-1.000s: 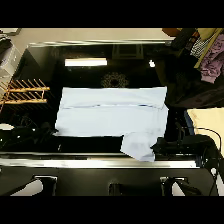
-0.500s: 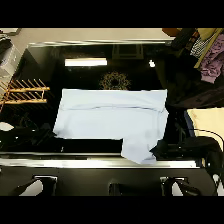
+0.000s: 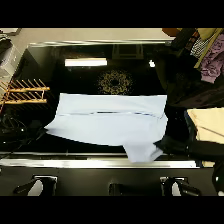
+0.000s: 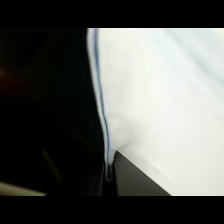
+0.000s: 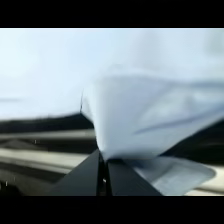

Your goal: Fold the clothes and pants, and hang the long-sleeved shirts on hangers.

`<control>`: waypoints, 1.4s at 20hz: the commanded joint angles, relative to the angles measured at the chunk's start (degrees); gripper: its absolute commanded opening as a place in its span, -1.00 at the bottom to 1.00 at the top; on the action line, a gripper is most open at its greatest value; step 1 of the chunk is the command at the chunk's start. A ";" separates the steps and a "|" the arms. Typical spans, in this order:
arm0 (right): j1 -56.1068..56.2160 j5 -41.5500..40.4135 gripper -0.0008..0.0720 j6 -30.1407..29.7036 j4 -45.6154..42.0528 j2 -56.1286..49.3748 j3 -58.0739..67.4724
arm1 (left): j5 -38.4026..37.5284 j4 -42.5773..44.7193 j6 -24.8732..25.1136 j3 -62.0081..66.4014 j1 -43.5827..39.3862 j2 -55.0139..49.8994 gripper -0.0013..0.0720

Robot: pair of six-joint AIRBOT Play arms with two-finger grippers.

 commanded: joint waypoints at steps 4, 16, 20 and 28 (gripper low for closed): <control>0.13 15.78 -0.89 -12.98 3.67 -25.66 16.02 | 12.04 -1.84 0.66 9.31 -6.91 -13.60 -0.92; 6.97 26.23 -0.89 -11.96 2.60 -52.41 39.34 | 13.57 4.70 1.07 42.10 -15.63 -44.06 -0.92; 7.69 27.30 -0.89 -9.88 1.22 -55.67 43.41 | 13.33 6.32 1.01 49.40 -16.61 -49.59 -0.92; 6.78 16.61 0.26 -3.91 -2.03 -58.53 46.77 | 9.55 8.92 -0.39 52.33 -17.68 -54.27 0.29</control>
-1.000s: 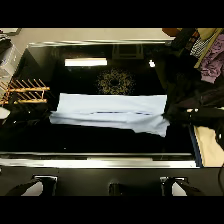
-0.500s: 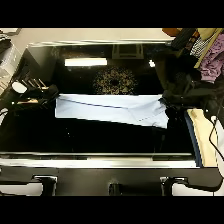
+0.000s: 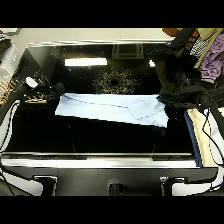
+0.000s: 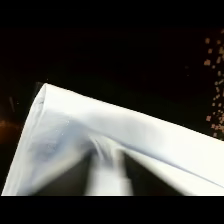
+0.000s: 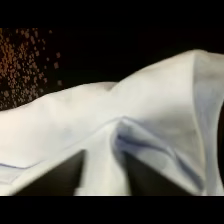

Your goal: Fold the clothes and pants, and hang the long-sleeved shirts on hangers.

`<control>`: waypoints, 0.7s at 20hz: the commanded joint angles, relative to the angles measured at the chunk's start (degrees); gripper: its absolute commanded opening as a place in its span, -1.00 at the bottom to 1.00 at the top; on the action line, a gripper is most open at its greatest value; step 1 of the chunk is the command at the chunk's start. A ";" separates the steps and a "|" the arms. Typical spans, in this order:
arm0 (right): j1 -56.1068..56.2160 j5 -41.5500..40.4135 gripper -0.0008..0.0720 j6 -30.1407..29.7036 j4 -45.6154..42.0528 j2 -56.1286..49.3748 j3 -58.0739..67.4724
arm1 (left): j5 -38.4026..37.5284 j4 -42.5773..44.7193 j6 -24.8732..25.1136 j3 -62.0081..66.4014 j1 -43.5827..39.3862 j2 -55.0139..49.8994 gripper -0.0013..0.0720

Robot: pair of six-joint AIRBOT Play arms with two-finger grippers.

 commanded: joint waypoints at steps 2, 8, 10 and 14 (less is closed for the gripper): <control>-3.13 -21.57 0.70 0.46 -0.39 -0.04 7.17 | -7.50 2.54 0.42 4.59 0.11 0.15 0.58; -15.93 -28.74 0.73 -0.31 0.15 -1.57 9.09 | -22.29 10.08 -2.69 14.95 0.09 2.95 0.61; -16.24 -31.80 0.73 -2.89 1.92 -5.66 9.09 | -24.11 10.32 -2.89 15.61 0.07 3.80 0.76; -15.02 -29.57 0.72 -5.79 4.39 -11.02 9.09 | -28.09 10.69 -3.08 15.61 0.07 4.26 0.88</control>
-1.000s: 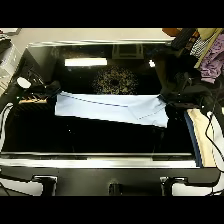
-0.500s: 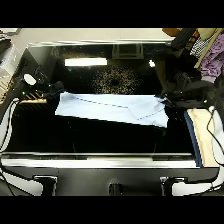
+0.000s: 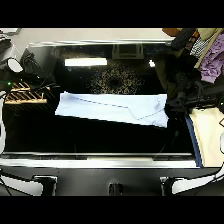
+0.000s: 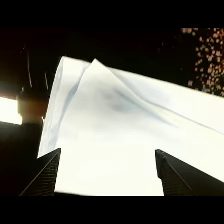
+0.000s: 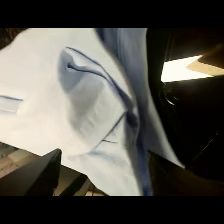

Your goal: Fold the clothes and pants, and hang the long-sleeved shirts on hangers.

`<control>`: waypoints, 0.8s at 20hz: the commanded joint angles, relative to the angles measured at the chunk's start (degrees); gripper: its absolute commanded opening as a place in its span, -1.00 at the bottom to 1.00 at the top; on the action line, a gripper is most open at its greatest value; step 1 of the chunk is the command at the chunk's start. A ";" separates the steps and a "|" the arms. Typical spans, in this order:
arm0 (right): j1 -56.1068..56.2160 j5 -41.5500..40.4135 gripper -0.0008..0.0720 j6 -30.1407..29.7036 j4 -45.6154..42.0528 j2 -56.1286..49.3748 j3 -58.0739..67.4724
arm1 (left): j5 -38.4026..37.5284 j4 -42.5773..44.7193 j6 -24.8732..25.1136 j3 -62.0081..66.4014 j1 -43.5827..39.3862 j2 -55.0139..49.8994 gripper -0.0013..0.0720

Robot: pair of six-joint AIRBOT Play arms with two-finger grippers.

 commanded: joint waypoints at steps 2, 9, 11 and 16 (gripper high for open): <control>0.81 0.26 0.71 -3.26 1.68 -5.05 0.15 | -5.14 0.85 -0.48 0.72 0.02 0.46 0.88; 1.38 5.55 0.71 -5.49 1.20 -5.66 0.15 | -5.38 0.83 -0.63 0.72 -0.66 0.46 0.89; 1.38 6.12 0.71 -6.05 1.25 -5.66 0.15 | -5.38 0.83 -0.63 0.72 -1.03 0.46 0.89; 2.25 4.22 0.71 -6.88 0.94 -5.70 -0.02 | -5.33 0.87 -0.63 0.70 -1.73 0.42 0.89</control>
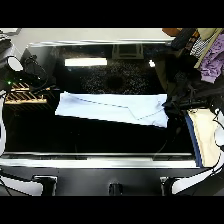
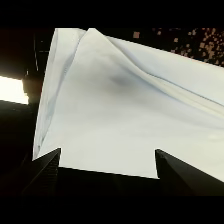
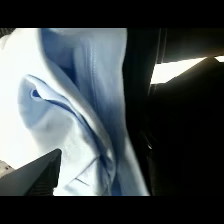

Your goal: Fold the clothes and pants, and hang the long-sleeved shirts on hangers.

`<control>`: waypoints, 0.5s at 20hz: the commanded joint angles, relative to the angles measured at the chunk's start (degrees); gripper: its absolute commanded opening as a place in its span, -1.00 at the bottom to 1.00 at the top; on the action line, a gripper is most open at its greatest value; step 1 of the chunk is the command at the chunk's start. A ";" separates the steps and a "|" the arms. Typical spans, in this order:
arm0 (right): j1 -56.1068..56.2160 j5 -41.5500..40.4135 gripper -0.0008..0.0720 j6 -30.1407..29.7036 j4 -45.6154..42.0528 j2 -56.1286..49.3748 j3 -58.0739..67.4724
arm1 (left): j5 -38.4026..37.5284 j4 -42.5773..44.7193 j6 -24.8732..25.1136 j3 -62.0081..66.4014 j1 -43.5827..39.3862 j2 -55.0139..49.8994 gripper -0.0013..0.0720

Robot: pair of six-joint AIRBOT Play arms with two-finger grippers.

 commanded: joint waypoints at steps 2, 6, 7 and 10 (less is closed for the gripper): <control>2.49 -0.24 0.71 -0.55 -1.01 -0.46 -0.17 | -0.07 0.02 -0.02 0.04 -0.31 -0.02 0.89; 7.30 2.29 0.41 0.37 -4.26 -1.57 -0.17 | -0.07 -0.04 -0.04 0.04 -0.37 -0.02 0.88; 8.00 3.52 -0.01 0.98 -4.90 -1.49 -0.13 | -0.11 -0.07 -0.02 0.04 -0.46 -0.02 0.88; 7.76 3.63 -0.89 2.56 -3.82 -0.11 -0.04 | -0.26 -1.53 0.15 -0.13 -1.66 -0.04 0.48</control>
